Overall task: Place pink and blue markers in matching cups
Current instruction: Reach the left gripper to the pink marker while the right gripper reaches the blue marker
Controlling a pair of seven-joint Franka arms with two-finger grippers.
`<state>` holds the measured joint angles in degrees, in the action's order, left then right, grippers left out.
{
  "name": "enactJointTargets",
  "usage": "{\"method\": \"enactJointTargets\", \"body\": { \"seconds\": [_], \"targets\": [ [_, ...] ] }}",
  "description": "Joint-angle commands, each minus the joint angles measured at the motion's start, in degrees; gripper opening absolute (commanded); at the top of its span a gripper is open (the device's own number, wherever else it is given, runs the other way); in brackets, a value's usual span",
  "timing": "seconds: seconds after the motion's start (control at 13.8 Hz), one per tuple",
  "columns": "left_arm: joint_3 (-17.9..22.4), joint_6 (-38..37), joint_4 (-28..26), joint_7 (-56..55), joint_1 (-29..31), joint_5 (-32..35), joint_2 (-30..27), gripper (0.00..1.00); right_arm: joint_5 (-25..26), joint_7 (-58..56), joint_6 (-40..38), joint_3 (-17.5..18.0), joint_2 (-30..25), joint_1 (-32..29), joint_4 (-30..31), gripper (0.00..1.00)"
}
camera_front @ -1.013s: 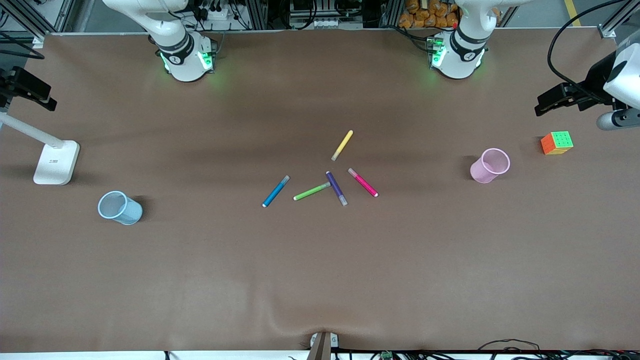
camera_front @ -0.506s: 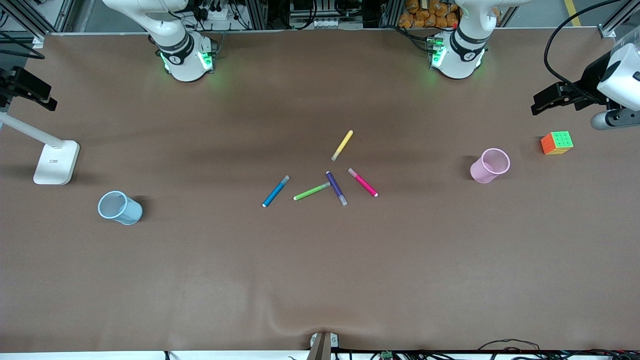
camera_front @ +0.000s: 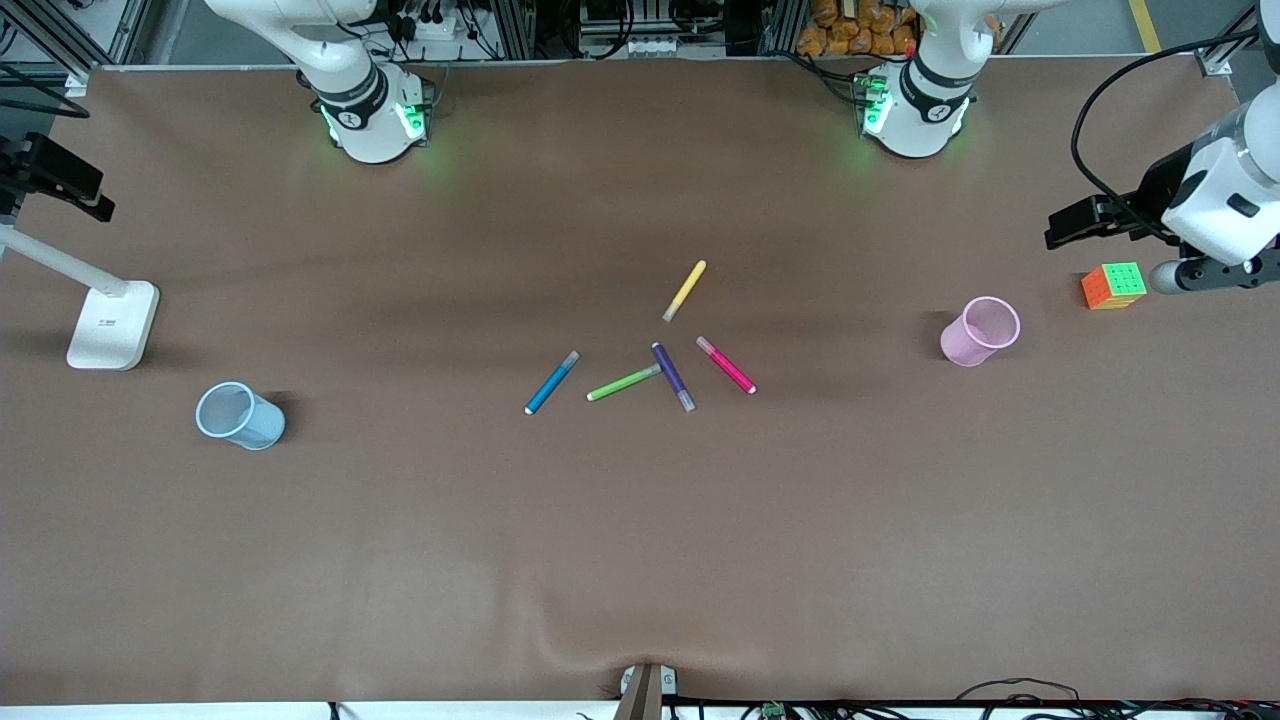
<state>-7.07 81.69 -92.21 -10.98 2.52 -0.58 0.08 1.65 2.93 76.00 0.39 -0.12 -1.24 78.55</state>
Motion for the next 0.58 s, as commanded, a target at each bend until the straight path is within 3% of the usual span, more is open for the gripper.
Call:
{"method": "enactJointTargets", "body": {
  "seconds": [0.0,0.51],
  "targets": [
    [0.0,-0.8,1.2,-0.6,-0.2,0.3,1.8,1.00,-0.4,-0.5,-0.5,0.0,0.2,0.1,-0.5,1.00],
    [-0.5,-1.0,1.0,-8.7,-3.7,0.1,7.1,1.00,-0.4,-0.6,-0.5,-0.1,0.5,-0.4,-0.3,1.00]
  ]
}}
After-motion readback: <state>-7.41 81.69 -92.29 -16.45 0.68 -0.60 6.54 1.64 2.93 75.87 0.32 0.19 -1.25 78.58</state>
